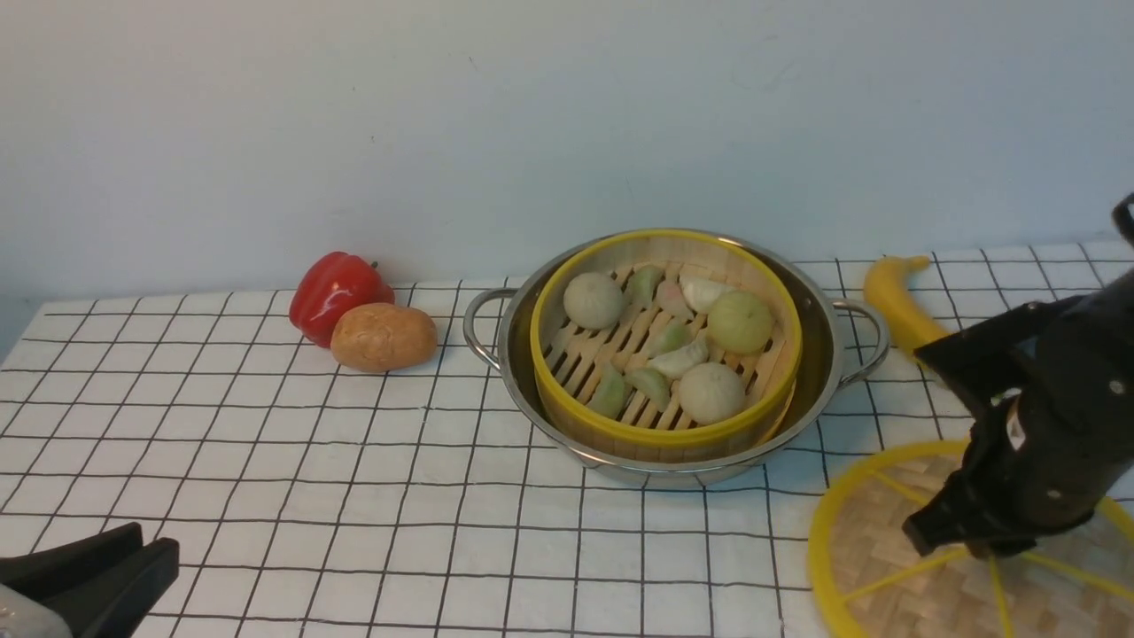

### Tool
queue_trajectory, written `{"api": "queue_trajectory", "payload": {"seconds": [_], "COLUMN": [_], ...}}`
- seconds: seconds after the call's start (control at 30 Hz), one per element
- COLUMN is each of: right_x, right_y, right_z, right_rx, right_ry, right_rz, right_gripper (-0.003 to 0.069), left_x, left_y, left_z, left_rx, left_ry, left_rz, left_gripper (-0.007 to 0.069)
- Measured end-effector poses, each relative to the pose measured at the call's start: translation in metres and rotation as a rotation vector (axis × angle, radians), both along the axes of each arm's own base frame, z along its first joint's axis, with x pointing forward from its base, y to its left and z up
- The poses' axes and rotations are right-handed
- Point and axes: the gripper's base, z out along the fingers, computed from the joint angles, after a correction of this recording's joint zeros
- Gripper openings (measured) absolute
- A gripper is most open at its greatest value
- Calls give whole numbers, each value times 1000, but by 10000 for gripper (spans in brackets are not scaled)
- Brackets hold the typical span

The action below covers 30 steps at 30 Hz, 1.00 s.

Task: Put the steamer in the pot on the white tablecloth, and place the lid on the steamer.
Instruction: 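Move the gripper down to the bamboo steamer lid and grasp its center knob, then place the bamboo steamer lid onto the steamer basket in the pot with the right gripper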

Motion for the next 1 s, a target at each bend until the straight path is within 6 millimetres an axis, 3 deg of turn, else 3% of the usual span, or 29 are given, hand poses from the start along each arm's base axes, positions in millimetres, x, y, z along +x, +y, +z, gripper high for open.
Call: {"api": "queue_trajectory", "payload": {"seconds": [0.17,0.27,0.37,0.5,0.53,0.6,0.67,0.8,1.0], "right_x": [7,11,22,46,61,70,99,129,147], "right_y": [5,17,31,47,54,58,69,84,117], "right_z": [57,92,114,123,120,115,105,106,107], "right_rx": [45,149,272,340,343,337,331,331,277], "right_ry": [-28,-56,-108,-134,-126,-112,-91,-151,-234], "right_rz": [-8,39,92,121,129,131,135,155,224], "right_gripper": [148,148,148,148,148,148,148,148,148], "left_x": [0,0,0,0,0,0,0,0,1], "left_y": [0,0,0,0,0,0,0,0,0], "left_z": [0,0,0,0,0,0,0,1,2], "left_rx": [0,0,0,0,0,0,-2,-4,-3], "left_ry": [0,0,0,0,-1,-1,-5,-11,-19], "left_rz": [0,0,0,0,0,0,0,0,1], "left_gripper": [127,127,127,127,127,127,127,127,127]}}
